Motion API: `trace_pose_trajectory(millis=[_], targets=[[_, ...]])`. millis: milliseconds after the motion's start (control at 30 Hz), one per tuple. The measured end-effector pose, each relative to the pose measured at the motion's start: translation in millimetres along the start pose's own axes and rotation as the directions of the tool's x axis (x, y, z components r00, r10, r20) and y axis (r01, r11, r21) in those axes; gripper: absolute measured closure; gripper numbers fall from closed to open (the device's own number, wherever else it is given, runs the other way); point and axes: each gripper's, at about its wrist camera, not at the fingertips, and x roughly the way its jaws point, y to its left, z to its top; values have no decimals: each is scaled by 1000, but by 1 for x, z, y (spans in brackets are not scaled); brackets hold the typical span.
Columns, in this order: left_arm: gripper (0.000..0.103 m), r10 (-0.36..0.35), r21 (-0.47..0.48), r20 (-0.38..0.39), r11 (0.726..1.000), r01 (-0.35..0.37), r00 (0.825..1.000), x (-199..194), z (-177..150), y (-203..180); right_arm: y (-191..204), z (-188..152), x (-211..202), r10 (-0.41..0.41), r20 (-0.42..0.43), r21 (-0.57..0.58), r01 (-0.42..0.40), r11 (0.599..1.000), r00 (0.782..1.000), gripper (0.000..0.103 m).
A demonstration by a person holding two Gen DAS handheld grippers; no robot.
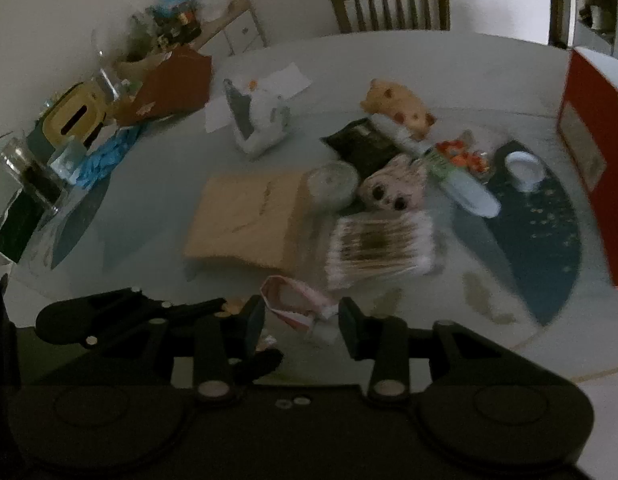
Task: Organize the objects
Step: 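Grasp the yellow snack bar with the left tool while the right tool grasps the pink wrapper, then carry the snack bar and pink wrapper over the red box with both tools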
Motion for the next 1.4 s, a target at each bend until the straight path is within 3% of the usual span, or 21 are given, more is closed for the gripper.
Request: trace_pose_trajectory(millis=[200,233,533,1000,1400], targets=[[52,18,11,22,1000,-19,1000,-9,13,-10,-20,4,-23,9,39,17,-9,1000,999,65],[52,65,-42,31,997,-63,997,-11,16,-11,-24,6,-27,11,47,19,-12,1000,999,65],[52,69,-36,111,997,-65,991,-17,66,-41,-76,19,-75,11,139,46,-18,999,990,65],[51,14,56,206,998,-26,979,5,155,-123,-174,48,-135,-83,255,58,71,996,963,65],[51,-29,113,191,994,8,981,58,221,-187,-256,60,-151,-181,280,108,156,982,943,65]])
